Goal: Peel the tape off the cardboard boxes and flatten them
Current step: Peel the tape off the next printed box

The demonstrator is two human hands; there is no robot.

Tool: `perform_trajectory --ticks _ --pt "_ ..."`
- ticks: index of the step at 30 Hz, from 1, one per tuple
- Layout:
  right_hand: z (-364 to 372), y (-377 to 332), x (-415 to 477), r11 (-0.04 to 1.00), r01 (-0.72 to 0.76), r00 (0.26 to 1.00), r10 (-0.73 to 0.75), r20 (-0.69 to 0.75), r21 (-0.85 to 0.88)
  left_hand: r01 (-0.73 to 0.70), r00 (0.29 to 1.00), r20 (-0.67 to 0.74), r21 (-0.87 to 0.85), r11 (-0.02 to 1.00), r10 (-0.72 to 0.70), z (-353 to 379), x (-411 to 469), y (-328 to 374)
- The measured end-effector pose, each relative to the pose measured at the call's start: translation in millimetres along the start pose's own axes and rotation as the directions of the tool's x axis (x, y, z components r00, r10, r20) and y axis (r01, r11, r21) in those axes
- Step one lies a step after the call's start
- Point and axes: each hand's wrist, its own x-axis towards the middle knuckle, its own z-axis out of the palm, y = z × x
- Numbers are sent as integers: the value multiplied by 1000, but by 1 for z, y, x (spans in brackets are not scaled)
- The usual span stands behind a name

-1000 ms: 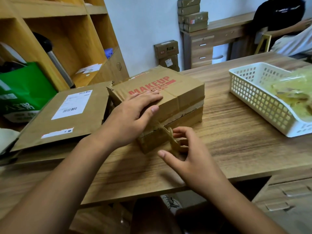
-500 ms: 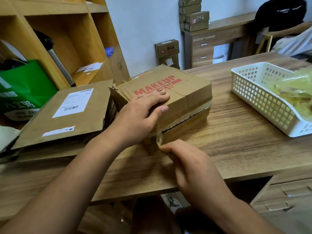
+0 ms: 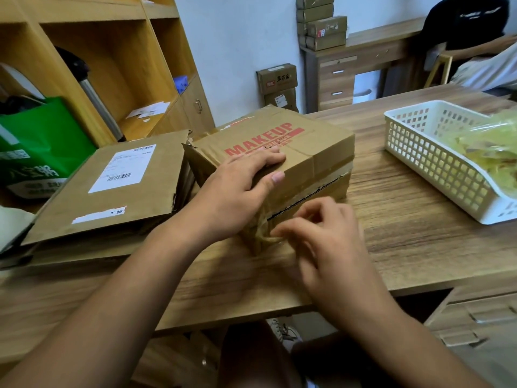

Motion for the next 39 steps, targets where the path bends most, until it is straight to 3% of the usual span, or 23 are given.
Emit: perform_trajectory --ticks 2,12,16,19,23,26,30,34,39 --pt "-2 11 10 1000 -18 999 17 -47 -15 1 1000 4 -5 1000 -1 -1 0 0" --pt "23 1 22 871 -100 967 200 -159 482 0 1000 -23 -33 999 -1 1 1 0" --pt "31 -8 11 932 -175 983 182 6 318 6 1000 -1 -106 994 -6 0 2 -2" --pt "39 -9 17 969 -152 979 175 -105 196 20 999 48 -169 985 -12 -4 4 -1" --pt "42 -9 23 973 -123 967 162 -195 196 44 995 96 -340 939 -12 -13 1 -3" --pt "38 -2 23 968 -89 968 140 -210 234 -14 997 74 -224 974 31 -23 -2 -12" --pt "26 17 24 941 -114 956 192 -224 319 -115 976 187 -1 993 113 -21 -5 -17" --pt "15 31 21 902 -166 948 257 -186 399 -149 963 234 42 988 135 -18 3 -14" --pt "5 39 13 859 -170 948 277 -158 483 -149 979 148 63 987 139 -2 14 -2"
